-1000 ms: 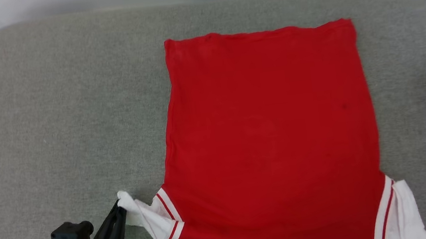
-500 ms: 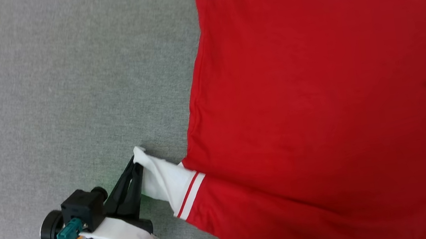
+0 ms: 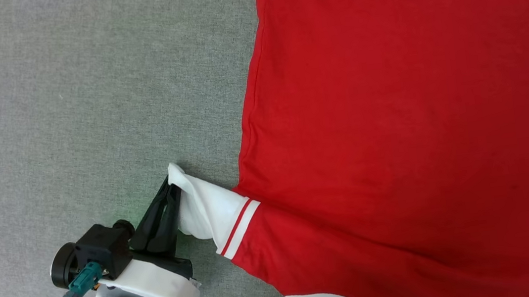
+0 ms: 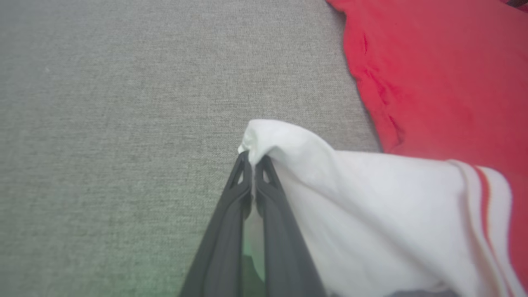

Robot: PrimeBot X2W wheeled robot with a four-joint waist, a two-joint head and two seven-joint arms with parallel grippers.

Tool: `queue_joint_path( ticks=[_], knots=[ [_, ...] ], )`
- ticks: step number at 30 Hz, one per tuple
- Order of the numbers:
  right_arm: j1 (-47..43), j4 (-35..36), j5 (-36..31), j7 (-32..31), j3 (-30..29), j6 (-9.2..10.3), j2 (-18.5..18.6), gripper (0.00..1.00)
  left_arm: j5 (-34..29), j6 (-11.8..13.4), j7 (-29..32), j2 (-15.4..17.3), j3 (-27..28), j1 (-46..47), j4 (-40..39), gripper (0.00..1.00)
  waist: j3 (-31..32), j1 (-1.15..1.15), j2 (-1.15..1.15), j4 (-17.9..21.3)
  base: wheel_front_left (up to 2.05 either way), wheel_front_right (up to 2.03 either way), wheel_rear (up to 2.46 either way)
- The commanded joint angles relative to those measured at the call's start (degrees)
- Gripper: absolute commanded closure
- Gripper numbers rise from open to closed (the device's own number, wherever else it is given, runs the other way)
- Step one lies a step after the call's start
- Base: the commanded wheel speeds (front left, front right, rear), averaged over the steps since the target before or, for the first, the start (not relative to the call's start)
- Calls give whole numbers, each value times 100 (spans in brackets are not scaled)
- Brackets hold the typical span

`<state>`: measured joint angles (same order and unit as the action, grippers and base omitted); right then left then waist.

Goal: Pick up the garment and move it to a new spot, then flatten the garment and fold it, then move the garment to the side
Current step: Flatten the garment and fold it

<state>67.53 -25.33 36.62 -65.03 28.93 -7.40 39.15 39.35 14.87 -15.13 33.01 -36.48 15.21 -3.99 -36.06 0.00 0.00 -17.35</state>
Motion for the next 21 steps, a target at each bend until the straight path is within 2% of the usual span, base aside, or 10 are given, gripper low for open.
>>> queue_joint_path(
  ticks=[1, 7, 10, 13, 15, 21],
  knots=[
    [-328, -77, -20, 100, 214, -15, -110, 100, -15, 5, -1, 15, 50, -76, 68, 100, 164, 0, 0, 78, 0, 0, 0],
    [-93, 158, 193, 608, 396, -8, 50, 100, -11, 92, -6, 146, 133, -266, 66, 100, 742, 0, 0, 359, 0, 0, 0],
    [-191, 445, 389, 778, 643, -8, 290, 100, 12, 174, 8, 232, 163, -432, -3, 100, 1081, 0, 0, 511, 0, 0, 0],
    [-408, 854, 710, 936, 859, -8, 667, 100, 35, 267, 52, 353, 182, -622, -101, 100, 1403, 0, 0, 662, 0, 0, 0],
    [-522, 998, 801, 993, 932, -8, 789, 100, 56, 306, 67, 391, 196, -697, -121, 100, 1515, 0, 0, 726, 0, 0, 0],
    [-1597, 1871, 1390, 1187, 1164, -8, 1765, 100, 151, 518, 119, 575, 268, -1127, -303, 100, 1970, 0, 0, 1106, 0, 0, 0]
  ],
)
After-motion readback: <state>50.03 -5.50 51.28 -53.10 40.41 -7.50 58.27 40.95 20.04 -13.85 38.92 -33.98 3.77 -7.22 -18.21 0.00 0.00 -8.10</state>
